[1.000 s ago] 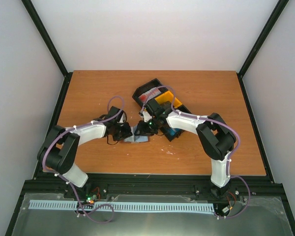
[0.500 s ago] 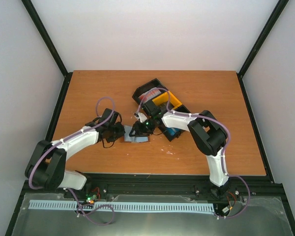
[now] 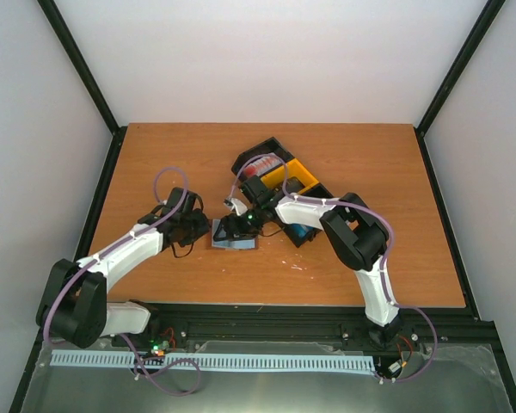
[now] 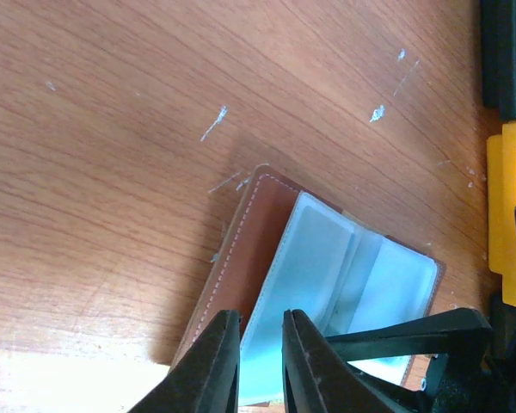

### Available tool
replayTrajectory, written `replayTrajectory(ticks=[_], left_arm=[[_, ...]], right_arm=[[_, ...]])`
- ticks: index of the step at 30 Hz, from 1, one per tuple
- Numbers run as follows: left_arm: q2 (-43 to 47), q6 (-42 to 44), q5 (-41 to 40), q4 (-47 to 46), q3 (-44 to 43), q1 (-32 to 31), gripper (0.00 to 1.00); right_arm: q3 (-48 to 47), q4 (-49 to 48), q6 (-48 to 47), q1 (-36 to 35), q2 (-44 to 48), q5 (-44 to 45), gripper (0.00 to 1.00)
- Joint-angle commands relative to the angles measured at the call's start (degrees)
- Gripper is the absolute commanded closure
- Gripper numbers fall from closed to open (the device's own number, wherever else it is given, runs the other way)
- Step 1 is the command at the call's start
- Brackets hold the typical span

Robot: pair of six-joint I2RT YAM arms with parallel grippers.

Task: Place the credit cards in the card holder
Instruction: Insert the credit card into the card holder.

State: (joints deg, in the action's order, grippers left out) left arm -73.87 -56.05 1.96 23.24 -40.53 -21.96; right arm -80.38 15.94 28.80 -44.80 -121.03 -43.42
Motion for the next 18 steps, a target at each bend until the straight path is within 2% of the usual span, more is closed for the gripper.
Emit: replayTrajectory(ticks=[1,5,10,14,18], left_arm=[[1.8,-0.3,0.5,0.0,0.5,1.1,0.83],[2.6,0.8,1.5,-1.5,1.3,1.8,0.83],[3.2,5.7,6.7,-6.4,2.8,1.9,0.8],[4.3,10.5,9.3,-9.4,2.9,2.1,0.74],[4.2,13.3,10.8,-10.2,1.4,2.9,0.65]], right_arm=[[-1.5,-2.1,-0.8,-0.8,-0.6,-1.0,0.3],[-2.4,-1.1,-0.5,-0.8,-1.4,0.3,0.3],[-3.1,2.1,-0.7,-0.6,3.2,8.2,0.36],[-5.0,7.8,-3.4,1.3,9.1,15.6,0.38],[-6.4,14.1,-6.7,7.2,13.7,20.9,0.38]])
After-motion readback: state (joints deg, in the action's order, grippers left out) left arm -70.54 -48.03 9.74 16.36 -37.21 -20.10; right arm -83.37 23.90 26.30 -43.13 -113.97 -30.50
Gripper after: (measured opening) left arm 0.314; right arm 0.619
